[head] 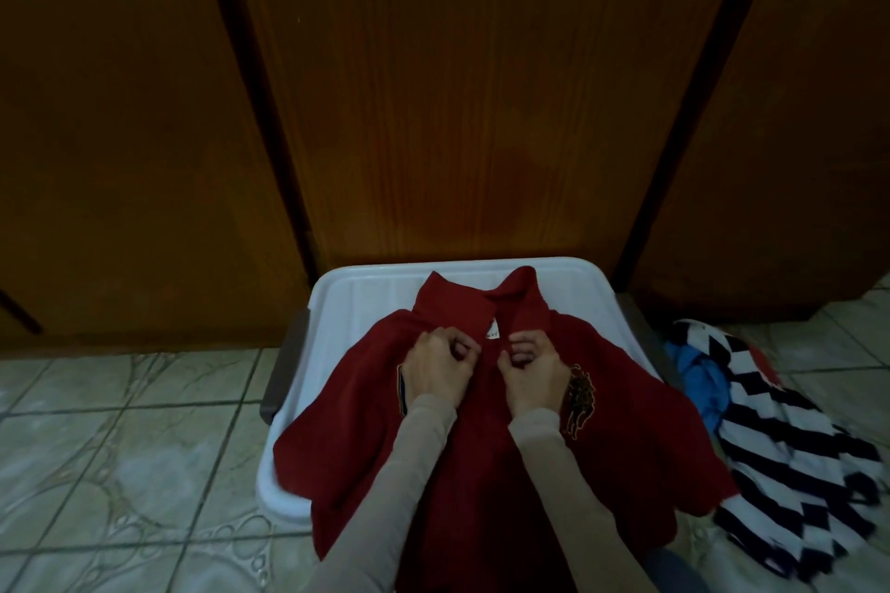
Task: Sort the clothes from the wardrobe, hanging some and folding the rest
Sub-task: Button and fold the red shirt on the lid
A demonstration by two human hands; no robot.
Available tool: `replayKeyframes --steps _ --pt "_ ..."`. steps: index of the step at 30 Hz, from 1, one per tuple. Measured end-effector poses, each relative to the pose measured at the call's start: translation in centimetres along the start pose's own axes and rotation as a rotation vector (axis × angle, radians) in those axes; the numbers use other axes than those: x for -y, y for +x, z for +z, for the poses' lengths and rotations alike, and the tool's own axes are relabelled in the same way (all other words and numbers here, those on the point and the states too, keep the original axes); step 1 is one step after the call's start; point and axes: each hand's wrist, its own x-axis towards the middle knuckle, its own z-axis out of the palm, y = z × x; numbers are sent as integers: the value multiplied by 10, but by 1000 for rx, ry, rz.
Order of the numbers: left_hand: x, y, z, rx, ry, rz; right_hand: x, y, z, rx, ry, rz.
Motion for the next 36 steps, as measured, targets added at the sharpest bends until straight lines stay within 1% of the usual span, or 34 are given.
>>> replayKeyframes --steps 3,7,10,14,20,27,31,36 --pt "0 1 0 13 -17 12 0 1 0 28 26 -4" --pt "-1 0 -3 50 -63 29 0 -2 -2 41 154 -3" --pt "0 -1 -4 78 -115 36 2 -3 -4 51 200 -14" --pt "0 -1 -5 89 -148 25 3 -4 -6 52 204 -27" --pt "1 0 -6 117 -183 10 -1 -4 -4 52 122 -53" --pt "5 2 -3 116 -239 -7 2 -3 -6 100 225 -19" --pt "8 4 0 120 -288 14 2 -2 -7 136 285 -17" --pt "12 4 1 140 -325 51 2 0 -8 140 331 30"
